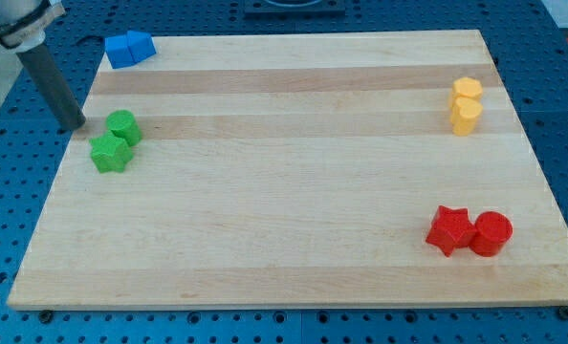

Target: Slide the green circle towards the right

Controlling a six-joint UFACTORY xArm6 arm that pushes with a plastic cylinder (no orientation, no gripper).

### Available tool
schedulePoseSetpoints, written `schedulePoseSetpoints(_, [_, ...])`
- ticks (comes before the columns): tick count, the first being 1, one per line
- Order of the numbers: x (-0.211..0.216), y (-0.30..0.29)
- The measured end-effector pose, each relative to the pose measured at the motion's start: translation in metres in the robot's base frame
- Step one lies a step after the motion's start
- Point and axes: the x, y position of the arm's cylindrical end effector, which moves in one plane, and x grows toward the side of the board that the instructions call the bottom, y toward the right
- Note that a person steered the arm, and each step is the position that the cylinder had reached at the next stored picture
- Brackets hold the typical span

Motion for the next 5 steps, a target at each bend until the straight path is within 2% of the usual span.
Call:
schedulePoseSetpoints(1, [0.018,0.014])
schedulePoseSetpoints(3, [0.018,0.143])
schedulePoseSetpoints(4, [0.017,0.154])
schedulePoseSetpoints(5, [0.017,0.105])
